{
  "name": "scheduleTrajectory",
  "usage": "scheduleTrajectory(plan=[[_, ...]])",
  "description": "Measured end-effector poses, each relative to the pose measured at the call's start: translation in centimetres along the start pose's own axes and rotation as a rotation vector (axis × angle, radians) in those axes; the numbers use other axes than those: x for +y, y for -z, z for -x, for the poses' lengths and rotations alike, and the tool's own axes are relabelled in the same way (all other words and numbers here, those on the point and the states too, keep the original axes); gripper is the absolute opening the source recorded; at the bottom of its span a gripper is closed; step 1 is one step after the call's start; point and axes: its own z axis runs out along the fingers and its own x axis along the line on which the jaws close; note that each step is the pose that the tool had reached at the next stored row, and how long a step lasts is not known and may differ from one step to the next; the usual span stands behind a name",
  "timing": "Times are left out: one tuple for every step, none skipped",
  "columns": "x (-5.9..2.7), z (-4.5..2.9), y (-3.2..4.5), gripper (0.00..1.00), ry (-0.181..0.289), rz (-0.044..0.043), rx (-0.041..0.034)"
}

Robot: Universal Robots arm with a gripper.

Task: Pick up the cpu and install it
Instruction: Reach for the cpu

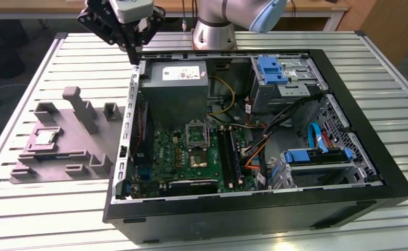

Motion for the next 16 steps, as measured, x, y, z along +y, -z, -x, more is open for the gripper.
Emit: scheduleTrajectory(plan=[[0.0, -0.03, 0.0, 0.11, 0.0, 0.0, 0.0], [0.0, -0.06, 0.0, 0.11, 0.0, -0.0001, 0.0], [-0.01, -0.09, 0.0, 0.11, 0.0, -0.0001, 0.0], [-0.01, -0.12, 0.0, 0.11, 0.0, 0.0, 0.0], [-0.01, -0.15, 0.0, 0.11, 0.0, 0.0, -0.0001], [-0.01, -0.19, 0.0, 0.11, 0.0, 0.0, 0.0], [-0.02, -0.22, 0.01, 0.11, 0.0, -0.0001, 0.0], [-0.02, -0.26, 0.01, 0.11, 0.0, -0.0001, 0.0], [-0.02, -0.3, 0.01, 0.11, 0.0, 0.0, 0.0], [-0.02, -0.33, 0.01, 0.11, 0.0, 0.0, 0.0], [-0.03, -0.36, 0.01, 0.11, 0.0, 0.0, 0.0], [-0.03, -0.4, 0.01, 0.11, 0.0, -0.0001, 0.0], [-0.03, -0.43, 0.01, 0.11, 0.0, -0.0001, 0.0], [-0.03, -0.45, 0.01, 0.11, 0.0, 0.0, 0.0], [-0.04, -0.46, 0.01, 0.11, 0.0, 0.0, 0.0], [-0.04, -0.47, 0.01, 0.11, 0.0, 0.0, 0.0]])
